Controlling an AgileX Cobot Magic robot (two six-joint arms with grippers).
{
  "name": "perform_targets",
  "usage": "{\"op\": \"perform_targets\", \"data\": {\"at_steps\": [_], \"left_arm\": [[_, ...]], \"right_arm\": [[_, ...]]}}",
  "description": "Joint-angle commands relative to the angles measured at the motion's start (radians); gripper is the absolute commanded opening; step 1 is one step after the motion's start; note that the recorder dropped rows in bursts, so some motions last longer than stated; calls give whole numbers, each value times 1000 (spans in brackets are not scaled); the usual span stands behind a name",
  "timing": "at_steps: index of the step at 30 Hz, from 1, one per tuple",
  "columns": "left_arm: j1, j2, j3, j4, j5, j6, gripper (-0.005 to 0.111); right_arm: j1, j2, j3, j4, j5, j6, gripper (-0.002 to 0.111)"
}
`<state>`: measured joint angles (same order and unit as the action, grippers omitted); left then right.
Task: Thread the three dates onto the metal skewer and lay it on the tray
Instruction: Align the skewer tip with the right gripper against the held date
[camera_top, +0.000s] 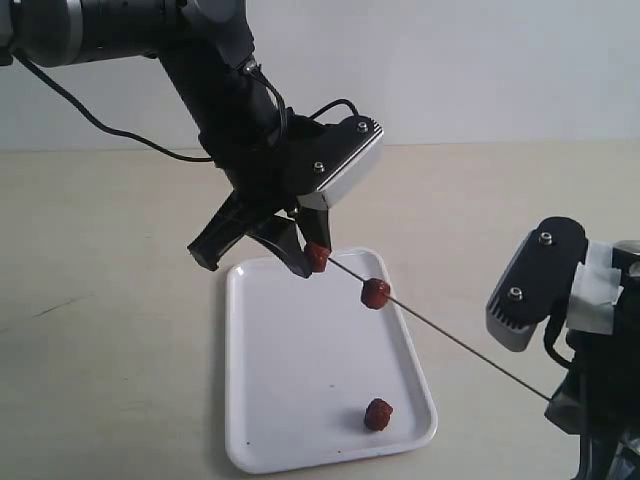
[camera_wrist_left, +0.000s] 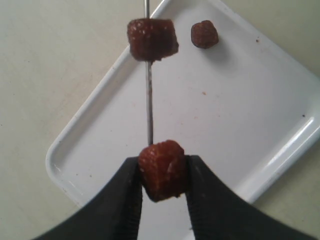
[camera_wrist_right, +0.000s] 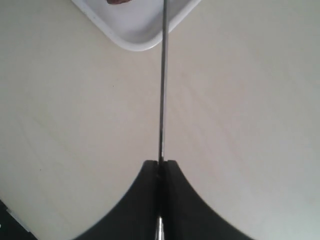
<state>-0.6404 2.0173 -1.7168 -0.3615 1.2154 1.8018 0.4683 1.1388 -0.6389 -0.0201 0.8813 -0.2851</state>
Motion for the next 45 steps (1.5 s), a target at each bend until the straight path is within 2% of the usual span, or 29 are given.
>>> {"op": "perform_targets", "data": {"at_steps": [1,22,38,45], "left_arm": [[-4,-5,-5,-15,6,4,31],[-4,-5,-5,-15,6,4,31],[-4,-5,-5,-30,6,10,31],[-9,-5,-5,-42,6,27,31]], "right_arm": [[-3,3,1,-10,-24,7,0],[-3,3,1,-10,5,7,0],[-3,74,1,46,-77,-48,0],[-3,108,-66,48,-113,-46,0]]}}
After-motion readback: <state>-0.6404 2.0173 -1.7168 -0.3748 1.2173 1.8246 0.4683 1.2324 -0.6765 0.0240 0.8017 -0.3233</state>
